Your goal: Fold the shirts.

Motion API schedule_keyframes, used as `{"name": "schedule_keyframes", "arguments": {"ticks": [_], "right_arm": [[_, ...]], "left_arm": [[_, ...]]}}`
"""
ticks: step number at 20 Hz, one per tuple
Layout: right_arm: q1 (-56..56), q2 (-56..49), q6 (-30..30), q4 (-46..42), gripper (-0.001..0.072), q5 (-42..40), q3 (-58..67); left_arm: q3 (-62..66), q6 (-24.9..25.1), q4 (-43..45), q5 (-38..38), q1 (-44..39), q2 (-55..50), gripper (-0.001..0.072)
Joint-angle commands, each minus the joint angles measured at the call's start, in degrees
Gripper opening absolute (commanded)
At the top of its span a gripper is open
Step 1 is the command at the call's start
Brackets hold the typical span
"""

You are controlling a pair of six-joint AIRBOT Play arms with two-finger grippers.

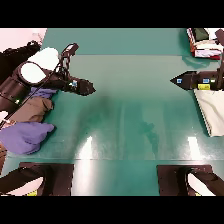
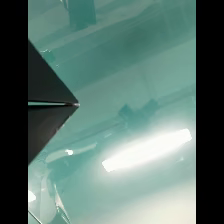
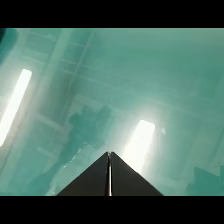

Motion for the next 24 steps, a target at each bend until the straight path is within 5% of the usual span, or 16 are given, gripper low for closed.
{"name": "schedule_keyframes", "arguments": {"ticks": [1, 13, 14, 16, 19, 24], "right_arm": [[0.1, 0.0, 0.0, 0.0, 0.0017, -0.3, 0.1], [0.1, 0.0, 0.0, 0.0, 0.0017, -0.4, 0.1], [0.1, 0.0, 0.0, 0.0, 0.0017, -0.4, 0.1], [0.1, 0.0, 0.0, 0.1, 0.0017, -0.4, 0.1], [0.1, 0.0, 0.0, 0.2, 0.0017, -0.6, 0.1], [0.1, 0.0, 0.0, 0.5, 0.0017, -3.0, 0.1]], "left_arm": [[0.0, 0.0, 0.0, 0.0, 0.0, 0.0, 0.0027], [0.0, 0.4, -2.4, 1.4, 0.0, 0.0, 0.0027], [0.0, 2.6, -1.3, 3.3, 0.0, 0.0, 0.0068], [0.0, 4.2, 8.2, 9.4, 0.2, 0.0, 0.0648], [0.5, -3.8, 28.6, 22.3, 4.7, -0.1, 0.0647], [11.5, -6.4, 32.0, 22.0, 22.9, -11.0, 0.0648]]}}
